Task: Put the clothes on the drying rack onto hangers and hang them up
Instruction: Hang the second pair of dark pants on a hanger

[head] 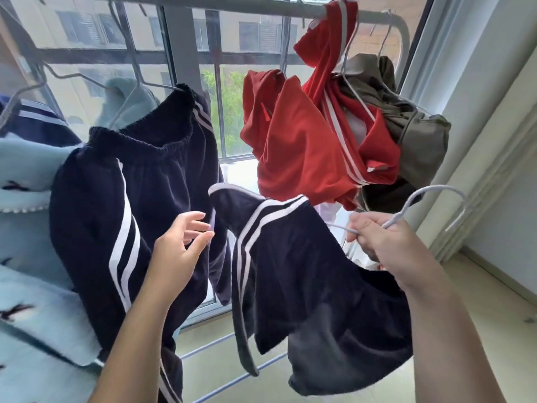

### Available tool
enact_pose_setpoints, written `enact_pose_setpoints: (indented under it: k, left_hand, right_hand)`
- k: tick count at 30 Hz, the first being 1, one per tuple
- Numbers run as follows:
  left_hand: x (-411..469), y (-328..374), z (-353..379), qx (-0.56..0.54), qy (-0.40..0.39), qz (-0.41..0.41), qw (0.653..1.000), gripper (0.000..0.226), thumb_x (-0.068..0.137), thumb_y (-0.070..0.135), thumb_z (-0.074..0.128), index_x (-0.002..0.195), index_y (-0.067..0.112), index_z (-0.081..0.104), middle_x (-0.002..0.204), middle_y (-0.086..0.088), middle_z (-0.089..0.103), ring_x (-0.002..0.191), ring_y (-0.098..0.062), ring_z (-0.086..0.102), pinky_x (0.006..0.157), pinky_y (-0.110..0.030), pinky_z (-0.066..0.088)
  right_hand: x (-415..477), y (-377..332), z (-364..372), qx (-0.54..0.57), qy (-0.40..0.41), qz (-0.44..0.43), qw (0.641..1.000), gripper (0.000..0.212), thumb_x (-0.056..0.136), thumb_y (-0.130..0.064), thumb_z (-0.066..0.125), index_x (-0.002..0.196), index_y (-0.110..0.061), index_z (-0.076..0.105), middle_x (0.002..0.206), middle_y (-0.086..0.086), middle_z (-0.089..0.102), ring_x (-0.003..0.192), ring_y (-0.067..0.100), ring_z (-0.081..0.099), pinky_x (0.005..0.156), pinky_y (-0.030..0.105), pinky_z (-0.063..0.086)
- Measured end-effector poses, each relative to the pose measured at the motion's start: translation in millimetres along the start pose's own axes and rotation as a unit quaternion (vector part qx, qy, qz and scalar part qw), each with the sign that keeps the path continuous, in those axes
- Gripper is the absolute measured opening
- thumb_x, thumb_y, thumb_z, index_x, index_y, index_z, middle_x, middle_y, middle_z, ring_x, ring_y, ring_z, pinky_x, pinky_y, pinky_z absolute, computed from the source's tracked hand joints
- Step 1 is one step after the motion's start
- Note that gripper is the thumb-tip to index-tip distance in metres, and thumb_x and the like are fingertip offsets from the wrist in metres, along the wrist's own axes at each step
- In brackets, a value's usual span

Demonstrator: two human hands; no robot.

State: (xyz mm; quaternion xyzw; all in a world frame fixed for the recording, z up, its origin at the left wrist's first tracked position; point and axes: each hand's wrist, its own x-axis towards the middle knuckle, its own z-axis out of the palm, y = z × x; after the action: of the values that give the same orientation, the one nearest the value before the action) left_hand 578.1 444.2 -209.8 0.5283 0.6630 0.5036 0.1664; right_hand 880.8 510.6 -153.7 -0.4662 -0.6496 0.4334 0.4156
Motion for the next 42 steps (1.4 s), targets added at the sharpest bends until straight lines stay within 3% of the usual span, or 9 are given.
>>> enact_pose_setpoints:
  k: [5, 9, 12, 18, 22, 25, 28, 35, 42]
  left_hand:
    - [12.2, 5.3, 17.0, -0.049, -0.005, -0.017, 0.999, 0.02, 0.089, 0.028, 0.063, 0.108, 0.026, 0.058, 0.104, 0.013, 0.066, 0.099, 0.0, 0.061, 0.084, -0.022, 0.046]
    - [16.2, 11.5, 33.6, 0.032, -0.05, -0.046, 0.997, 0.025, 0.087, 0.032, 0.065, 0.082, 0.009, 0.057, 0.076, -0.002, 0.065, 0.07, -0.017, 0.061, 0.066, -0.032, 0.047]
    - [14.1, 14.6, 32.9, 0.066, 0.014, -0.047, 0.997, 0.043, 0.092, 0.029, 0.058, 0.061, 0.005, 0.039, 0.056, -0.009, 0.046, 0.053, -0.021, 0.04, 0.053, -0.036, 0.035]
    - [9.4, 20.9, 23.3, -0.001, 0.139, -0.043, 0.989, 0.043, 0.099, 0.023, 0.046, 0.058, 0.024, 0.036, 0.054, 0.003, 0.042, 0.051, -0.013, 0.043, 0.052, -0.032, 0.033]
    - [3.8, 26.0, 31.5, 0.036, 0.156, -0.043, 0.986, 0.037, 0.1, 0.027, 0.041, 0.064, 0.023, 0.032, 0.057, 0.001, 0.044, 0.053, -0.01, 0.042, 0.053, -0.03, 0.029]
    - [2.3, 22.2, 28.5, 0.047, 0.053, -0.047, 0.996, 0.03, 0.085, 0.038, 0.065, 0.087, 0.021, 0.04, 0.076, 0.012, 0.057, 0.07, -0.001, 0.052, 0.059, -0.021, 0.037]
    - [4.3, 16.2, 26.5, 0.09, -0.001, -0.017, 0.996, 0.04, 0.083, 0.032, 0.069, 0.097, 0.018, 0.035, 0.084, 0.009, 0.058, 0.078, -0.016, 0.055, 0.068, -0.034, 0.041]
    - [8.8, 12.3, 24.1, 0.171, 0.117, 0.062, 0.976, 0.024, 0.097, 0.018, 0.047, 0.077, 0.012, 0.034, 0.06, -0.002, 0.048, 0.058, -0.03, 0.048, 0.053, -0.038, 0.038]
    - [12.2, 19.5, 17.3, 0.161, 0.208, 0.025, 0.964, 0.015, 0.099, 0.017, 0.039, 0.113, 0.012, 0.042, 0.083, -0.008, 0.055, 0.074, -0.032, 0.051, 0.062, -0.038, 0.037]
  right_hand:
    - [0.2, -4.0, 3.5, 0.028, -0.008, -0.015, 0.999, 0.042, 0.099, -0.023, 0.049, 0.063, -0.006, 0.061, 0.044, -0.003, 0.029, 0.036, 0.004, 0.022, 0.035, 0.012, 0.022]
    - [1.8, -4.9, 7.1, 0.027, 0.006, -0.021, 0.999, 0.042, 0.098, -0.024, 0.05, 0.062, -0.006, 0.062, 0.045, 0.0, 0.028, 0.037, 0.005, 0.021, 0.035, 0.012, 0.022]
    - [1.1, -0.9, 4.4, -0.016, 0.021, -0.011, 1.0, 0.043, 0.098, -0.028, 0.051, 0.063, -0.006, 0.063, 0.045, -0.003, 0.031, 0.037, 0.004, 0.023, 0.036, 0.011, 0.024]
    - [-4.5, -3.5, 1.3, -0.113, -0.045, 0.006, 0.993, 0.04, 0.097, -0.031, 0.052, 0.066, -0.007, 0.064, 0.039, -0.012, 0.034, 0.035, 0.003, 0.028, 0.041, 0.013, 0.025]
    - [-6.2, -8.7, 5.5, -0.116, -0.032, -0.013, 0.993, 0.041, 0.096, -0.031, 0.053, 0.063, -0.01, 0.063, 0.042, -0.011, 0.034, 0.04, 0.005, 0.027, 0.045, 0.02, 0.026]
    - [-5.6, -6.5, 3.5, -0.121, 0.002, -0.015, 0.992, 0.041, 0.097, -0.031, 0.053, 0.063, -0.009, 0.064, 0.041, -0.01, 0.033, 0.037, 0.004, 0.028, 0.048, 0.023, 0.027]
    - [-6.0, -4.3, 0.9, -0.129, 0.022, -0.018, 0.991, 0.041, 0.097, -0.03, 0.053, 0.063, -0.01, 0.064, 0.039, -0.01, 0.036, 0.037, 0.004, 0.032, 0.05, 0.023, 0.029]
    - [-3.9, -6.8, 0.5, -0.137, 0.005, -0.013, 0.991, 0.04, 0.097, -0.032, 0.053, 0.065, -0.011, 0.065, 0.039, -0.008, 0.036, 0.033, 0.004, 0.031, 0.041, 0.012, 0.026]
    - [-4.7, -4.9, 5.8, -0.115, -0.052, 0.021, 0.992, 0.042, 0.096, -0.035, 0.053, 0.06, -0.018, 0.065, 0.045, -0.004, 0.035, 0.045, 0.012, 0.029, 0.051, 0.029, 0.028]
